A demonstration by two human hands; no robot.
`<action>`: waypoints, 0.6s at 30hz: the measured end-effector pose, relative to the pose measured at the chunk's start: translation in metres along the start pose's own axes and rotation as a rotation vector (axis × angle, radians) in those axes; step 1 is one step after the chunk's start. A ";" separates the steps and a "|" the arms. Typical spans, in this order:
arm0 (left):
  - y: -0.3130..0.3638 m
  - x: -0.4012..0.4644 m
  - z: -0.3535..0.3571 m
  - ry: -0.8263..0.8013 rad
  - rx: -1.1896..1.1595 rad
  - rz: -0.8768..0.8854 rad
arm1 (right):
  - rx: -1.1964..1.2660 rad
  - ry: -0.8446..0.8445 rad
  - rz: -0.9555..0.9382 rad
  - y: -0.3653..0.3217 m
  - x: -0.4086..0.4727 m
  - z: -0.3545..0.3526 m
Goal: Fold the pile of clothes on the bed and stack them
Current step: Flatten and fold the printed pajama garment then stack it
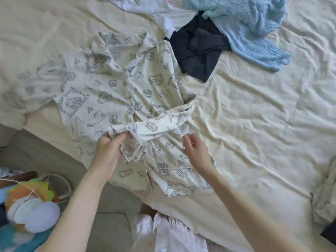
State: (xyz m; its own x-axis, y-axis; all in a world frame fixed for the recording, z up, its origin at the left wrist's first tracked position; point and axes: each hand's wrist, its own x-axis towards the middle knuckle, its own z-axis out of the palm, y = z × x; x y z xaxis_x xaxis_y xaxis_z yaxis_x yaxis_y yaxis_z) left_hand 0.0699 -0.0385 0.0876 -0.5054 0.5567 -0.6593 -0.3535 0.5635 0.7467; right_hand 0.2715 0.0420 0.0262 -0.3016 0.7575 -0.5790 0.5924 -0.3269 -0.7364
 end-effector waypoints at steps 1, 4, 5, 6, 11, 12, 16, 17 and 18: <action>0.006 -0.002 -0.013 0.050 -0.096 0.042 | 0.141 -0.006 0.124 -0.003 0.008 -0.006; 0.010 -0.003 -0.052 0.444 -0.204 0.036 | 0.319 -0.059 0.280 -0.015 0.027 -0.006; 0.005 0.000 -0.064 0.595 -0.108 -0.003 | 0.337 -0.076 0.301 -0.019 0.032 -0.002; -0.003 0.004 -0.078 0.697 0.060 -0.053 | 0.373 -0.095 0.331 -0.024 0.038 0.003; -0.030 0.031 -0.102 0.513 0.969 -0.066 | 0.671 -0.147 0.522 -0.043 0.077 0.024; -0.029 0.040 -0.092 0.454 1.038 0.022 | 0.768 -0.128 0.584 -0.042 0.085 0.027; -0.022 0.090 -0.018 0.023 1.121 0.365 | 1.014 -0.140 0.790 -0.038 0.098 0.040; -0.019 0.103 0.004 -0.052 1.107 0.423 | 1.069 -0.125 0.827 -0.036 0.100 0.041; -0.015 0.116 0.025 -0.102 1.089 0.462 | 1.096 -0.095 0.853 -0.035 0.102 0.041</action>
State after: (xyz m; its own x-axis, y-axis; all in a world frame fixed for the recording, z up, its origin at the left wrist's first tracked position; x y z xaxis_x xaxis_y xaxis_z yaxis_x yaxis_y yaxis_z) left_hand 0.0366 0.0332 -0.0018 -0.3269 0.8618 -0.3880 0.7267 0.4917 0.4798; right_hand 0.1893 0.1078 -0.0215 -0.2227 0.0764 -0.9719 -0.2505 -0.9679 -0.0187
